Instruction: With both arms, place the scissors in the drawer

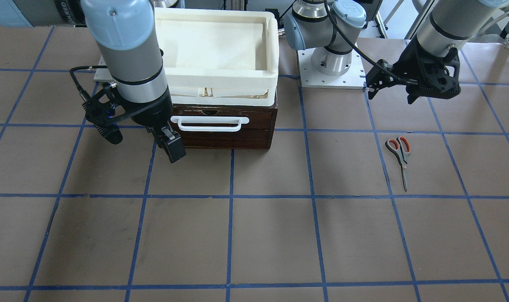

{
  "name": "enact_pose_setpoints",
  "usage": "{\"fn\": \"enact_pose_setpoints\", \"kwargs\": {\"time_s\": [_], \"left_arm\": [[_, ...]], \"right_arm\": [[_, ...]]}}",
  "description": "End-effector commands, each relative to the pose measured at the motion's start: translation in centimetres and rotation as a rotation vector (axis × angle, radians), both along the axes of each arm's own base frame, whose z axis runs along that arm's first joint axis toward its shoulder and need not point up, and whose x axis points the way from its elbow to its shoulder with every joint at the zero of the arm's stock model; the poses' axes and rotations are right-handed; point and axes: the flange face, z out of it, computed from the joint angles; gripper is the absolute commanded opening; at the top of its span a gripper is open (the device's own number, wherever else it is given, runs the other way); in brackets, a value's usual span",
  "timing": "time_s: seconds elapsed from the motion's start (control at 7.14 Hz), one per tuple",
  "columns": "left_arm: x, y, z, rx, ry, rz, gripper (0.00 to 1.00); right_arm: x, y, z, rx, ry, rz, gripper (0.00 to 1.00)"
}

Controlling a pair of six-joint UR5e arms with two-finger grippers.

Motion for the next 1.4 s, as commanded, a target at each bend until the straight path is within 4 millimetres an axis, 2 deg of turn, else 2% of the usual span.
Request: {"fn": "enact_pose_setpoints", "kwargs": {"time_s": [0.0, 0.28, 0.56, 0.84, 1.26], "left_arm": [[4.9, 0.3, -3.1, 0.055, 0.021, 0.097, 1.0], [7.0, -0.8, -9.2, 0.067, 0.027, 0.131, 1.0], [7.4, -1.4, -14.7, 0.066, 0.026, 0.136, 0.98], [8.3, -2.3, -18.0, 0.081, 0.025, 0.139, 0.98], [14.8, -2.9, -21.4, 0.055, 0.021, 0.069, 0.98]], "right_arm": [[3.4, 0.4, -2.9, 0.043, 0.017, -0.248, 1.0], [5.0, 0.5, -5.4, 0.093, 0.044, -0.318, 1.0], [7.0, 0.5, -8.9, 0.146, 0.067, -0.386, 1.0], [7.7, 0.8, -9.8, 0.199, 0.047, -0.405, 1.0], [7.6, 1.3, -11.4, 0.276, 0.078, -0.408, 1.0]]}}
